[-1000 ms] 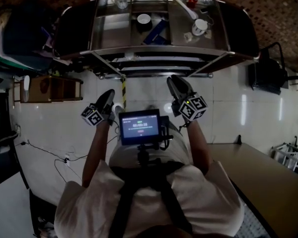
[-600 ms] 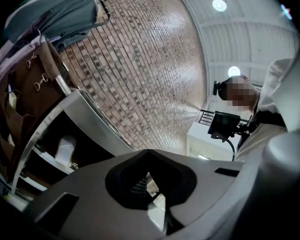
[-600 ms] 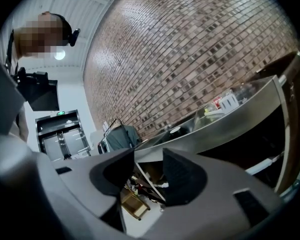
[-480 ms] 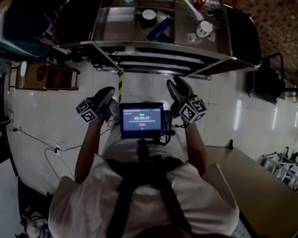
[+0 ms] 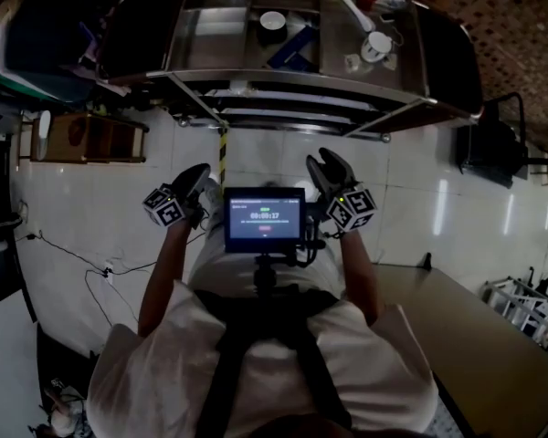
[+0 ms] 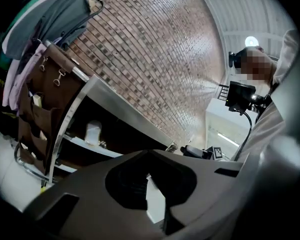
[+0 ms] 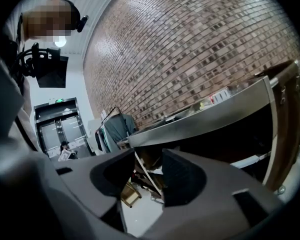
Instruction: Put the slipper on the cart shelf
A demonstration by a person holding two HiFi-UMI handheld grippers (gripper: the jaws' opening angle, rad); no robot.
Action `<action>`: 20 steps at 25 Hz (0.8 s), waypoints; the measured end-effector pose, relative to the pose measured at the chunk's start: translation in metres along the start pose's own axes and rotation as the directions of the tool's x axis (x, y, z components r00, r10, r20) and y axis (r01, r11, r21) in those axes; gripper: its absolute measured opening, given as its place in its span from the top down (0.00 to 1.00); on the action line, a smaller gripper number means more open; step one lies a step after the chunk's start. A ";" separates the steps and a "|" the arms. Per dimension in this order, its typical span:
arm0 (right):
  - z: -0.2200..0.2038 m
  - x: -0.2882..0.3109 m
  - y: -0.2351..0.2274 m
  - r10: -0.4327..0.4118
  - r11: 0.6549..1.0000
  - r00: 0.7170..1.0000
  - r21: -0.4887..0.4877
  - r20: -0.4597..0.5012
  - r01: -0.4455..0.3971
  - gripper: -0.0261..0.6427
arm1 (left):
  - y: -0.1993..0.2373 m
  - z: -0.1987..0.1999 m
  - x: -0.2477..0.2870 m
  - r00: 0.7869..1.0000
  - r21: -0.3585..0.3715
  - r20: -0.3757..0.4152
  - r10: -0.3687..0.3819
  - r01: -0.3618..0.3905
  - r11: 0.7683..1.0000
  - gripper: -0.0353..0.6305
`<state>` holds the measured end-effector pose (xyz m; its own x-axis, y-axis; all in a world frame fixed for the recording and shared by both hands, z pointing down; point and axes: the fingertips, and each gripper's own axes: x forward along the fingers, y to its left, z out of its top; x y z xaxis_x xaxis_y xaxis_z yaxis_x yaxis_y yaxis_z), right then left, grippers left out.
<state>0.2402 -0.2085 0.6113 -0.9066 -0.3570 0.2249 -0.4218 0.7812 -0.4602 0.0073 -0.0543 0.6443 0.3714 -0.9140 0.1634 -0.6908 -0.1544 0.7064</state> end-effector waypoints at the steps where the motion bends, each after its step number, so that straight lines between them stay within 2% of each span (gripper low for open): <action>1: 0.000 -0.001 -0.001 -0.005 1.000 1.000 0.001 0.002 0.005 0.66 | 0.004 -0.002 -0.001 1.000 -0.003 -0.002 0.021 -0.021 1.000 0.95; 5: 0.002 -0.009 -0.006 -0.028 1.000 0.999 -0.001 0.016 0.028 0.67 | 0.029 -0.027 -0.003 0.996 -0.032 -0.024 0.086 -0.086 0.996 0.95; 8: 0.002 -0.015 -0.011 -0.050 0.999 0.999 0.008 0.018 0.050 0.67 | 0.033 -0.028 0.003 0.993 -0.028 -0.037 0.113 -0.114 0.993 0.95; 15: 0.013 -0.017 -0.024 -0.088 0.996 0.995 0.033 0.036 0.087 0.71 | 0.029 -0.004 0.013 0.995 0.008 -0.022 0.100 -0.100 0.995 0.95; 20: 0.018 -0.017 -0.027 -0.098 0.995 0.994 0.014 0.040 0.098 0.72 | 0.031 -0.006 0.014 0.995 -0.006 -0.016 0.102 -0.102 0.995 0.95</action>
<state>0.2668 -0.2327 0.6043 -0.8604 -0.4524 0.2346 -0.5087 0.7353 -0.4478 -0.0053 -0.0702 0.6725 0.3084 -0.9190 0.2456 -0.7216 -0.0578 0.6899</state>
